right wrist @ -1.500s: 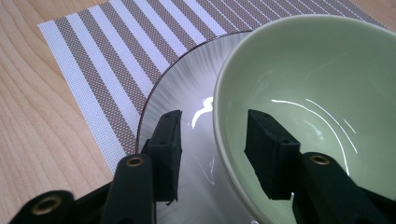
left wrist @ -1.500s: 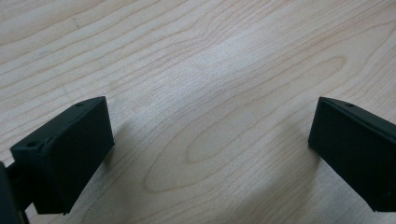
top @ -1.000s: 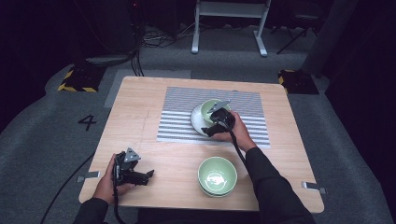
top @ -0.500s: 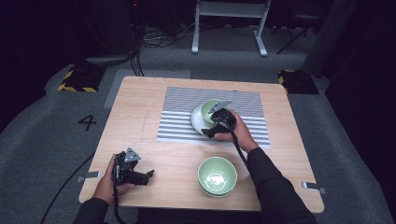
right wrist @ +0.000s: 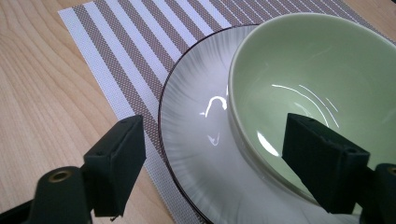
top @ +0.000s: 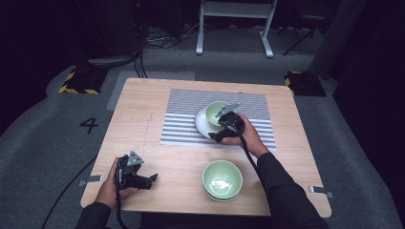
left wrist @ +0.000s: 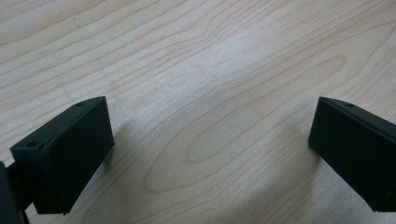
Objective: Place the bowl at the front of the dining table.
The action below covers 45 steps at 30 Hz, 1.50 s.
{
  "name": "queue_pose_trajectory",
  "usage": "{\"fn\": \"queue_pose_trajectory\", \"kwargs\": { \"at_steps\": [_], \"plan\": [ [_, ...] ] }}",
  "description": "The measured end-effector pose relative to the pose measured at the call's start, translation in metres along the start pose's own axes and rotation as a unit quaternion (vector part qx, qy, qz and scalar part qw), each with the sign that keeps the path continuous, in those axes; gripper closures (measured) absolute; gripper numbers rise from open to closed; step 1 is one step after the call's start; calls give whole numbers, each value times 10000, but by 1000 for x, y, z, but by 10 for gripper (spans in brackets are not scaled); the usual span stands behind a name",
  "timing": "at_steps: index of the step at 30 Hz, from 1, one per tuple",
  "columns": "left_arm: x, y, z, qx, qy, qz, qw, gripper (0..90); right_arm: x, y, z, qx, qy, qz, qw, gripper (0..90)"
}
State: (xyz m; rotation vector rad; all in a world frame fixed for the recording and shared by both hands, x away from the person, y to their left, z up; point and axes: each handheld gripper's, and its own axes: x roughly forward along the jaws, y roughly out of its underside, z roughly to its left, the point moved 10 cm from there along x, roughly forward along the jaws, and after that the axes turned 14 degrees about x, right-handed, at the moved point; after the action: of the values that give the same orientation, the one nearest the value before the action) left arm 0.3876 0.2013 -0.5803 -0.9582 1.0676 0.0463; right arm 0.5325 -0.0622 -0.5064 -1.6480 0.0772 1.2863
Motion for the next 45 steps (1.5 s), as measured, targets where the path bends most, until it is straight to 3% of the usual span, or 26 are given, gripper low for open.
{"fn": "queue_pose_trajectory", "kwargs": {
  "at_steps": [8,28,42,45],
  "plan": [
    [0,0,0,-8,5,2,10000,0,-8,4,2,-192,64,47,9998,216],
    [0,0,0,-7,5,2,10000,0,-28,8,4,-338,207,-80,9992,222],
    [0,0,0,-7,5,2,10000,0,-42,12,3,-363,228,-114,9990,212],
    [0,0,0,1,2,-1,10000,0,-45,13,2,-259,218,-137,9993,204]
  ]
}}
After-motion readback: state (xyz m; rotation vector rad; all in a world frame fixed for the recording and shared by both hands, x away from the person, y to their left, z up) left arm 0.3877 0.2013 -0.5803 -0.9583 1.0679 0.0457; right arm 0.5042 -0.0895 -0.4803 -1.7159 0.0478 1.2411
